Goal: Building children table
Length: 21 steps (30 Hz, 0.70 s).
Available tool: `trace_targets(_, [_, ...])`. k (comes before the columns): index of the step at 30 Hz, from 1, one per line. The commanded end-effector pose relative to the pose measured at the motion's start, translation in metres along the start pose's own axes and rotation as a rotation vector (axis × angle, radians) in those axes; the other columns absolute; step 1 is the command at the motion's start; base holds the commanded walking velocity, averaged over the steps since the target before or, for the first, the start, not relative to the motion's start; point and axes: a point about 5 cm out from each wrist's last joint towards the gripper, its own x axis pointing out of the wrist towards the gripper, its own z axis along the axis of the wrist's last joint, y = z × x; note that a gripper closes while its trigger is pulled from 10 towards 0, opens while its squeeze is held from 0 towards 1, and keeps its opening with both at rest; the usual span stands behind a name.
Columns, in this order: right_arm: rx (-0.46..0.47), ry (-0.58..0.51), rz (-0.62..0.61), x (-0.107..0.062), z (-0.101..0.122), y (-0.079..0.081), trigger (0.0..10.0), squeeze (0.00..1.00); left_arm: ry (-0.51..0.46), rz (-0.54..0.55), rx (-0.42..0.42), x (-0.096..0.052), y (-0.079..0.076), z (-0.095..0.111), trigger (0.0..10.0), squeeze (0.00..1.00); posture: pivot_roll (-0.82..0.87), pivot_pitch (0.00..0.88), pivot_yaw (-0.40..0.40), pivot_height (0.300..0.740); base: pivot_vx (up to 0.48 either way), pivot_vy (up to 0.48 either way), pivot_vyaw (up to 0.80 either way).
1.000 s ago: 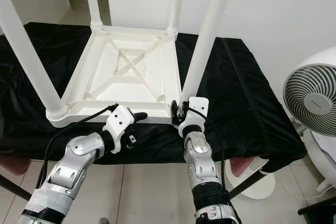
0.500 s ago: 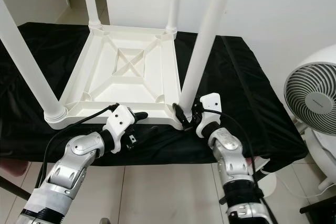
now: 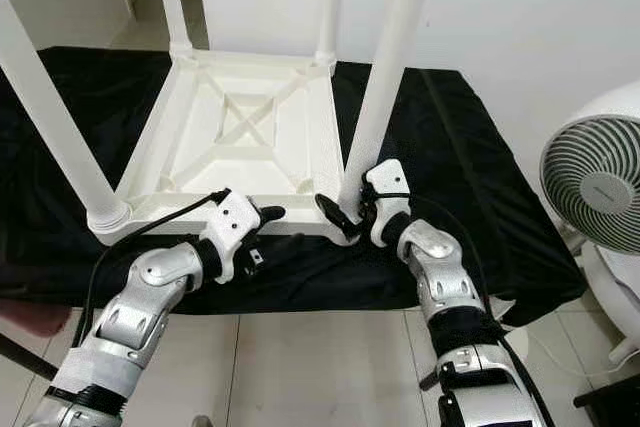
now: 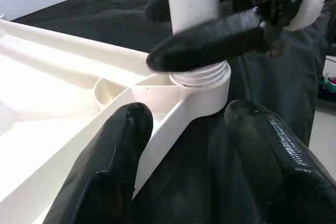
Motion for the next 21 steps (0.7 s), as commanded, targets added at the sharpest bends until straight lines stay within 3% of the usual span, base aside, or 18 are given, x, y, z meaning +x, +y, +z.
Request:
trace_targets(1, [-0.008, 0.028, 0.018, 0.004, -0.004, 0.002, 10.0, 0.00, 0.002, 0.035, 0.006, 0.002, 0.001, 0.001, 10.0, 0.00, 0.11, 0.000, -0.018, 0.740, 0.000, 0.000, 0.00])
trace_targets(2, [-0.013, 0.040, 0.036, 0.005, -0.007, 0.004, 3.0, 0.00, 0.002, 0.035, 0.006, 0.002, 0.001, 0.001, 10.0, 0.00, 0.12, 0.000, -0.022, 0.740, 0.000, 0.000, 0.00])
trace_targets(3, [0.004, 0.048, 0.052, 0.005, -0.009, 0.006, 0.0, 0.00, 0.002, 0.035, 0.006, 0.002, 0.001, 0.001, 10.0, 0.00, 0.12, 0.000, -0.024, 0.740, 0.000, 0.000, 0.00])
trace_targets(13, [0.023, 0.071, 0.069, 0.001, -0.017, 0.007, 0.0, 0.00, 0.004, 0.039, 0.005, 0.001, 0.000, 0.000, 10.0, 0.00, 0.12, 0.000, -0.026, 0.740, 0.000, 0.000, 0.00])
trace_targets(21, [0.082, 0.092, -0.127, -0.001, -0.026, -0.003, 0.0, 0.00, 0.002, 0.036, 0.004, 0.002, 0.000, 0.000, 10.0, 0.00, 0.12, 0.000, -0.030, 0.740, 0.000, 0.000, 0.00])
